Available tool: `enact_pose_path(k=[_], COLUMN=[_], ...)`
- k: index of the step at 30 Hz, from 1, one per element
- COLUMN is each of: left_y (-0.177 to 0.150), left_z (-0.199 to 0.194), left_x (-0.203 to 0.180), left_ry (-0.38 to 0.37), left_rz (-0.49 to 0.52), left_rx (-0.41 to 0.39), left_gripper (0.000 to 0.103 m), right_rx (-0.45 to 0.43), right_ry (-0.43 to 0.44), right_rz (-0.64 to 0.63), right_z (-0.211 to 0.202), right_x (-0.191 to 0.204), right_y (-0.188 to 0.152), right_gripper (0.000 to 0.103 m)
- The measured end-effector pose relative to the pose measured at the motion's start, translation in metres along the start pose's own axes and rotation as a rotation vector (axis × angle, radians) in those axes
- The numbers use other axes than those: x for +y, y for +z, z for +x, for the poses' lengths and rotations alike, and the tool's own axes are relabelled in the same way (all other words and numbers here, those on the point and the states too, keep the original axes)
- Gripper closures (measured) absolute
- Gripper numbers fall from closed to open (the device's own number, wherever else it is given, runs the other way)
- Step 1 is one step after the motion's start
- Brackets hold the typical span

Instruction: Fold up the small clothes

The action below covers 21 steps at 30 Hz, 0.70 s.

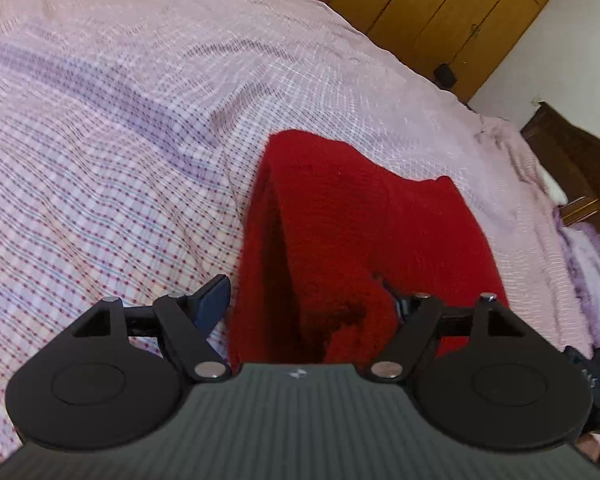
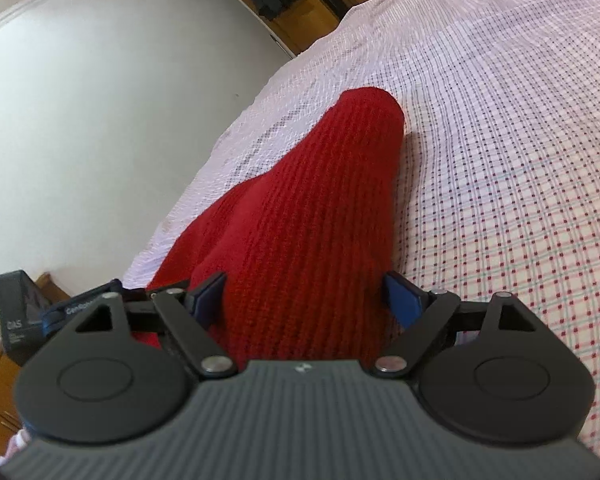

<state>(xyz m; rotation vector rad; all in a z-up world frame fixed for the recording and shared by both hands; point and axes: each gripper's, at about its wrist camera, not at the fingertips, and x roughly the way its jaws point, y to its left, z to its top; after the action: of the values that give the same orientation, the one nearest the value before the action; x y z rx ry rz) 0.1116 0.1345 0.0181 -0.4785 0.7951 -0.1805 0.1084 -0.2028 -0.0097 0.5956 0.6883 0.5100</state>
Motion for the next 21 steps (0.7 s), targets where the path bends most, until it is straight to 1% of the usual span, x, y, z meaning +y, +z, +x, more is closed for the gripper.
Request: enact_pose_path(k=[2,4,6,8,10,12,14,19,21], left_y=[0.000,0.000,-0.001,-0.001,-0.001,0.000,-0.002,-0.004,-0.003], left_z=[0.001,0.002,0.002,0.001,0.000,0.003,0.004,0.006,0.008], left_x=[0.003,0.004,0.002,-0.002,-0.002,0.002,0.007,0.019,0.020], left_ry=[-0.039,-0.060,-0.059,-0.054,-0.055,-0.067,-0.091,-0.150,-0.150], left_rz=[-0.022,-0.032,-0.007,0.019,0.022,0.004,-0.031,-0.088,-0.098], left_rx=[0.018,0.027,0.024,0.023,0.026,0.025,0.024,0.037,0.040], left_gripper=[0.024,0.024,0.024,0.024,0.024,0.024,0.024,0.024,0.024], right_rx=[0.003,0.016,0.030,0.035,0.035,0.032,0.047,0.056,0.054], right_ry=[0.009,0.018,0.024,0.023,0.023,0.031,0.048,0.065,0.074], right_rz=[0.016,0.048,0.071,0.060,0.055,0.066,0.095,0.107,0.114], right_z=[-0.002,-0.005,-0.008,-0.011,-0.010,-0.009,-0.004,0.000,0.002], right_x=[-0.005,-0.008,-0.009,-0.007,-0.006,-0.009,-0.013,-0.015,-0.017], right_y=[0.000,0.001,0.003,0.004,0.003,0.001,-0.003,-0.004,-0.005], right_gripper=[0.017,0.017,0.017,0.017,0.017,0.016,0.012,0.010,0.009])
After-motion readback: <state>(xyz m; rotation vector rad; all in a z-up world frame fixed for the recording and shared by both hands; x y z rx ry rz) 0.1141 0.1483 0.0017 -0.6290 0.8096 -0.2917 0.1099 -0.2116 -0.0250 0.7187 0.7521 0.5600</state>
